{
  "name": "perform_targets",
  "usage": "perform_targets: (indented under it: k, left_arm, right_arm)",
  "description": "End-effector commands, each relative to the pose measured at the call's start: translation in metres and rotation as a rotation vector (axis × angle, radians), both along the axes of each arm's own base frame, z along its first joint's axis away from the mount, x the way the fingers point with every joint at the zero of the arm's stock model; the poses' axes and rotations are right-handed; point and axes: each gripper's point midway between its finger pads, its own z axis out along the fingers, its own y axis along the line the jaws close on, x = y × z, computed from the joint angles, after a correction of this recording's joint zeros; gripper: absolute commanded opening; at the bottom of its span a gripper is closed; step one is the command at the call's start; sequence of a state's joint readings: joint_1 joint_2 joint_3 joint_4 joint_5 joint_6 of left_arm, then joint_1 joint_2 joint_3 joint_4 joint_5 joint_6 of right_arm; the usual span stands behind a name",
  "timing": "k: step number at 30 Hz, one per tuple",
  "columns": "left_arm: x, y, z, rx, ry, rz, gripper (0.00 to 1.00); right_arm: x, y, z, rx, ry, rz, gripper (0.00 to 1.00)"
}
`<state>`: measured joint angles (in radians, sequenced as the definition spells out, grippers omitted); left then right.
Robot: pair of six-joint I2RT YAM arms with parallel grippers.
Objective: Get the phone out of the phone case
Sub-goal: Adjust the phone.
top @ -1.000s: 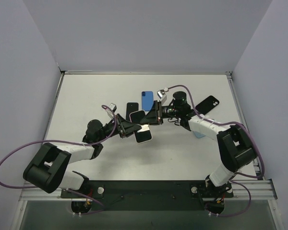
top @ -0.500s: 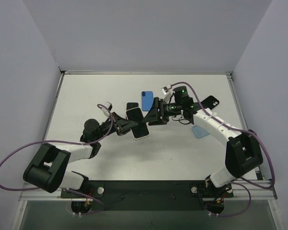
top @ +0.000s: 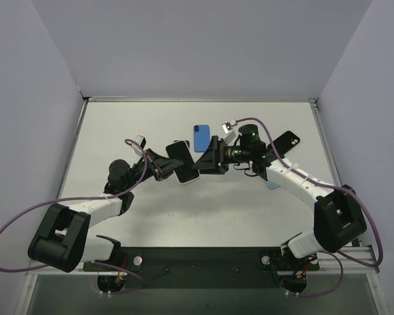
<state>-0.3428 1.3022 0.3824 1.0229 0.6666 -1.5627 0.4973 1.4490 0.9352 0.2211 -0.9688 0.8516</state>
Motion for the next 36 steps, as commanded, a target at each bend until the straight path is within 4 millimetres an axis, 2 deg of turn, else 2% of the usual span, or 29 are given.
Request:
perform_targets:
  k: [1,2,4,5,6,8,11,12,19,20,21,25,26,27,31,36]
  left_arm:
    - [0.005,0.001,0.043,-0.066,-0.138,0.004,0.00]
    - [0.005,0.002,0.045,-0.071,-0.145,0.005,0.00]
    - [0.006,0.003,0.045,-0.076,-0.140,0.010,0.00]
    - [0.007,0.003,0.044,-0.072,-0.130,0.012,0.00]
    - [0.007,0.003,0.044,-0.071,-0.131,0.012,0.00]
    - [0.009,0.004,0.046,-0.065,-0.129,0.017,0.00]
    - [0.010,0.004,0.052,-0.071,-0.136,0.022,0.16]
    - [0.010,0.004,0.053,-0.072,-0.135,0.022,0.26]
    - [0.016,0.001,0.056,-0.103,-0.123,0.004,0.47]
    - [0.015,0.001,0.058,-0.113,-0.137,-0.001,0.47]
    - [0.015,0.001,0.060,-0.125,-0.135,-0.004,0.46]
    - [0.017,0.000,0.056,-0.146,-0.117,-0.006,0.06]
    - [0.017,0.000,0.058,-0.149,-0.123,-0.006,0.00]
    - [0.017,0.000,0.058,-0.151,-0.123,-0.007,0.00]
    - [0.018,0.007,0.057,-0.151,-0.116,0.029,0.00]
    - [0.025,0.014,0.053,-0.136,-0.097,0.079,0.00]
  right_arm:
    - [-0.010,0.030,0.033,0.156,-0.039,0.079,0.49]
    - [-0.007,0.034,0.034,0.180,-0.052,0.080,0.34]
    - [-0.008,0.038,0.036,0.210,-0.018,0.074,0.18]
    - [-0.006,0.041,0.040,0.238,-0.034,0.075,0.04]
    - [-0.006,0.041,0.044,0.254,-0.037,0.075,0.00]
    - [-0.007,0.043,0.047,0.283,-0.034,0.076,0.00]
    - [-0.009,0.045,0.050,0.291,-0.047,0.096,0.00]
    - [-0.010,0.046,0.049,0.289,-0.048,0.102,0.00]
    - [-0.021,0.053,0.058,0.299,-0.075,0.173,0.00]
    - [-0.022,0.055,0.059,0.301,-0.080,0.183,0.00]
    - [-0.021,0.055,0.059,0.298,-0.081,0.182,0.00]
    - [-0.022,0.055,0.054,0.280,-0.067,0.180,0.00]
    - [-0.021,0.055,0.054,0.274,-0.066,0.177,0.00]
    - [-0.021,0.054,0.052,0.267,-0.066,0.172,0.00]
    - [-0.012,0.046,0.049,0.269,-0.031,0.080,0.31]
    - [-0.014,0.044,0.042,0.255,-0.009,0.016,0.31]
